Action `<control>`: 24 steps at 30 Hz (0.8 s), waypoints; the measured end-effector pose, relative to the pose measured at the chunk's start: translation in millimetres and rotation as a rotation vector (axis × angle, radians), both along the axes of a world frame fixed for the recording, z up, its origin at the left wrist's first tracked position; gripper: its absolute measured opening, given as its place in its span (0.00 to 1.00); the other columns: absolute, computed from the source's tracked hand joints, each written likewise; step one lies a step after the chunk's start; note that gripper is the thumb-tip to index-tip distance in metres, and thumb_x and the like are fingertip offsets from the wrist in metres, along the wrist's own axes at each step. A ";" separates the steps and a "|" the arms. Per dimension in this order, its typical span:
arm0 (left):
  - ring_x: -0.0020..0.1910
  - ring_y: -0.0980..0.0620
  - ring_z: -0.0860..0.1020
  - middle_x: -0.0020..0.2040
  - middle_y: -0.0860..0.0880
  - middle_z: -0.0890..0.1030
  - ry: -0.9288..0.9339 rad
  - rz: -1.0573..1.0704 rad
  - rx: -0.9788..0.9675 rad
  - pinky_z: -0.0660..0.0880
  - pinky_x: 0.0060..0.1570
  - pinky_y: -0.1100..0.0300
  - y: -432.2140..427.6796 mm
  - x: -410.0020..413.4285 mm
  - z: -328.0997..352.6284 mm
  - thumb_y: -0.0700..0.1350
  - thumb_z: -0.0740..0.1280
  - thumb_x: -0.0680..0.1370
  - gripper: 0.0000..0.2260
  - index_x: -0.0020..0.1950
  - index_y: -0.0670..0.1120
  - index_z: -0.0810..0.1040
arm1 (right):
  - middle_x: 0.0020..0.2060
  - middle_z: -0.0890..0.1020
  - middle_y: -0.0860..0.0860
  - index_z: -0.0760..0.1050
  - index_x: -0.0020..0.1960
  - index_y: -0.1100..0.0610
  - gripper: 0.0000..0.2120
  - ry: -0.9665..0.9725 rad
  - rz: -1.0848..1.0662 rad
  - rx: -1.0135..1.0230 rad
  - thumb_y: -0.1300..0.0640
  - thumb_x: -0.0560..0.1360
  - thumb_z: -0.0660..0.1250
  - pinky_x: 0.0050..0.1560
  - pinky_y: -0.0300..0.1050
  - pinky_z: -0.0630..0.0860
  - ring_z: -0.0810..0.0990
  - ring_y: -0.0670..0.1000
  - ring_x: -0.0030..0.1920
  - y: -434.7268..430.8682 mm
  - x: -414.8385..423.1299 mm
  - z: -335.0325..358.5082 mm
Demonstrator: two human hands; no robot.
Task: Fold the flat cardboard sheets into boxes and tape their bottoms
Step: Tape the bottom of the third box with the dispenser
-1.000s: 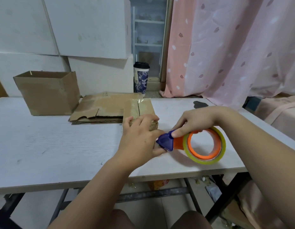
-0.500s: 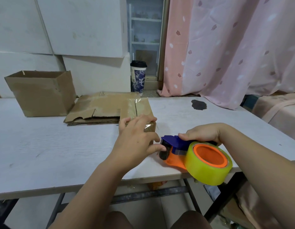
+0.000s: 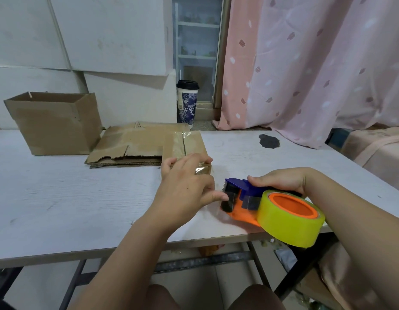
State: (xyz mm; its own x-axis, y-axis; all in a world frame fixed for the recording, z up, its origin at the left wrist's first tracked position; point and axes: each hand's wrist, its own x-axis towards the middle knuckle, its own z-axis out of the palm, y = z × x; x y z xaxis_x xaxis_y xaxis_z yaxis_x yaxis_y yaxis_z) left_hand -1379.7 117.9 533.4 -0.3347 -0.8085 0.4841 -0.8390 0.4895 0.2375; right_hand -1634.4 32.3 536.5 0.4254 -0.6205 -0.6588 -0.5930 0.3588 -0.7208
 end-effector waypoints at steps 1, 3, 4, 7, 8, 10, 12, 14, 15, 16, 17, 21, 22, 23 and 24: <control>0.66 0.58 0.64 0.67 0.58 0.68 -0.002 -0.006 0.001 0.47 0.63 0.56 0.3 0.6 0.3 0.69 0.51 0.69 0.27 0.40 0.54 0.82 | 0.42 0.86 0.52 0.86 0.42 0.54 0.22 -0.012 -0.002 0.006 0.39 0.67 0.63 0.41 0.41 0.80 0.84 0.50 0.39 0.7 2.1 -0.1; 0.65 0.59 0.65 0.67 0.58 0.68 0.014 -0.015 0.010 0.48 0.63 0.56 0.5 1.5 1.4 0.68 0.48 0.70 0.28 0.42 0.54 0.83 | 0.41 0.85 0.53 0.86 0.42 0.54 0.22 -0.029 -0.011 0.008 0.39 0.67 0.63 0.39 0.41 0.79 0.84 0.50 0.38 1.8 5.5 0.4; 0.64 0.59 0.65 0.66 0.58 0.69 0.022 -0.017 0.013 0.48 0.63 0.57 0.6 1.9 1.8 0.67 0.48 0.71 0.28 0.43 0.54 0.83 | 0.42 0.85 0.53 0.86 0.43 0.55 0.22 -0.030 -0.018 0.007 0.39 0.66 0.63 0.40 0.42 0.79 0.84 0.51 0.39 2.0 6.5 0.5; 0.64 0.60 0.65 0.66 0.59 0.68 0.012 0.004 0.003 0.48 0.63 0.57 0.9 2.7 -0.1 0.61 0.55 0.78 0.21 0.44 0.53 0.83 | 0.43 0.85 0.54 0.85 0.44 0.55 0.22 -0.033 -0.028 0.007 0.39 0.67 0.63 0.41 0.43 0.80 0.84 0.51 0.39 3.3 8.7 1.2; 0.63 0.61 0.65 0.66 0.59 0.69 0.015 0.014 0.002 0.48 0.64 0.58 0.4 2.8 -1.0 0.57 0.57 0.79 0.18 0.43 0.52 0.83 | 0.43 0.85 0.54 0.86 0.44 0.55 0.22 -0.035 -0.029 0.006 0.39 0.67 0.63 0.41 0.43 0.80 0.84 0.51 0.40 4.1 8.7 1.3; 0.62 0.62 0.65 0.66 0.60 0.69 0.037 0.025 0.008 0.48 0.65 0.57 -0.5 2.0 -1.5 0.53 0.57 0.80 0.17 0.40 0.51 0.82 | 0.43 0.85 0.54 0.86 0.44 0.54 0.22 -0.039 -0.031 0.004 0.39 0.68 0.62 0.40 0.43 0.80 0.84 0.51 0.40 4.9 6.9 1.0; 0.61 0.62 0.65 0.65 0.60 0.69 0.046 0.035 0.013 0.48 0.66 0.57 -0.9 0.8 -1.0 0.52 0.57 0.80 0.17 0.39 0.51 0.82 | 0.43 0.86 0.53 0.86 0.43 0.54 0.22 -0.039 -0.036 0.003 0.39 0.68 0.61 0.40 0.42 0.80 0.84 0.51 0.40 5.9 3.6 1.3; 0.60 0.62 0.66 0.65 0.61 0.69 0.032 0.037 0.013 0.47 0.66 0.58 -1.0 0.6 -1.1 0.53 0.59 0.80 0.16 0.36 0.51 0.80 | 0.43 0.86 0.54 0.86 0.44 0.54 0.23 -0.020 -0.055 -0.016 0.38 0.67 0.63 0.40 0.43 0.80 0.84 0.51 0.40 5.7 0.3 2.0; 0.60 0.62 0.66 0.65 0.61 0.70 0.030 0.029 0.017 0.47 0.65 0.59 -1.0 0.7 -1.0 0.53 0.61 0.79 0.16 0.33 0.52 0.78 | 0.44 0.85 0.54 0.86 0.44 0.54 0.23 -0.007 -0.071 -0.033 0.37 0.66 0.64 0.40 0.43 0.80 0.84 0.52 0.40 5.3 -1.1 2.4; 0.61 0.63 0.66 0.65 0.60 0.69 0.027 0.020 0.025 0.47 0.65 0.59 -0.5 1.2 -0.7 0.54 0.63 0.78 0.16 0.31 0.53 0.74 | 0.44 0.85 0.55 0.86 0.44 0.54 0.24 0.008 -0.087 -0.046 0.36 0.65 0.65 0.40 0.43 0.80 0.84 0.52 0.40 4.5 -2.4 2.6; 0.62 0.63 0.65 0.65 0.61 0.69 0.020 0.014 0.036 0.47 0.64 0.60 0.2 1.9 -0.3 0.54 0.64 0.77 0.16 0.30 0.54 0.73 | 0.45 0.85 0.55 0.86 0.45 0.54 0.25 0.022 -0.100 -0.049 0.36 0.64 0.66 0.41 0.44 0.80 0.84 0.53 0.41 3.2 -3.3 2.6; 0.65 0.65 0.62 0.65 0.60 0.67 -0.042 0.001 0.060 0.47 0.64 0.59 -0.4 3.7 1.6 0.54 0.66 0.75 0.17 0.27 0.52 0.71 | 0.48 0.84 0.56 0.80 0.57 0.58 0.34 0.115 -0.121 -0.054 0.34 0.62 0.69 0.47 0.46 0.80 0.83 0.54 0.44 -3.7 -4.1 3.5; 0.65 0.64 0.62 0.65 0.59 0.67 -0.053 -0.002 0.065 0.47 0.65 0.58 -0.6 3.3 2.6 0.54 0.66 0.75 0.20 0.25 0.52 0.67 | 0.48 0.84 0.56 0.79 0.59 0.59 0.37 0.126 -0.134 -0.068 0.33 0.61 0.69 0.49 0.47 0.79 0.83 0.55 0.45 -5.9 -4.0 4.0; 0.64 0.63 0.62 0.65 0.59 0.67 -0.054 -0.005 0.072 0.47 0.65 0.57 -0.8 2.8 3.8 0.56 0.67 0.75 0.22 0.24 0.53 0.64 | 0.49 0.84 0.56 0.78 0.60 0.59 0.39 0.129 -0.154 -0.089 0.32 0.60 0.70 0.49 0.48 0.79 0.83 0.55 0.45 -8.0 -3.9 4.4; 0.64 0.62 0.62 0.65 0.59 0.67 -0.046 -0.008 0.081 0.48 0.65 0.57 -0.8 2.2 5.3 0.58 0.67 0.74 0.23 0.23 0.53 0.63 | 0.48 0.84 0.57 0.78 0.60 0.60 0.40 0.131 -0.178 -0.115 0.32 0.59 0.70 0.48 0.47 0.79 0.83 0.55 0.44 -10.2 -3.8 4.7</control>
State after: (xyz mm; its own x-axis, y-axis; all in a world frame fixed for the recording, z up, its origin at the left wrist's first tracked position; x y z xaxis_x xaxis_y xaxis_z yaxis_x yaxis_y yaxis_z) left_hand -1377.4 117.1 538.7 -0.3616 -0.8416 0.4011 -0.8460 0.4771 0.2383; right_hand -1638.2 22.0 541.2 0.2176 -0.7519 -0.6223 -0.6189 0.3867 -0.6837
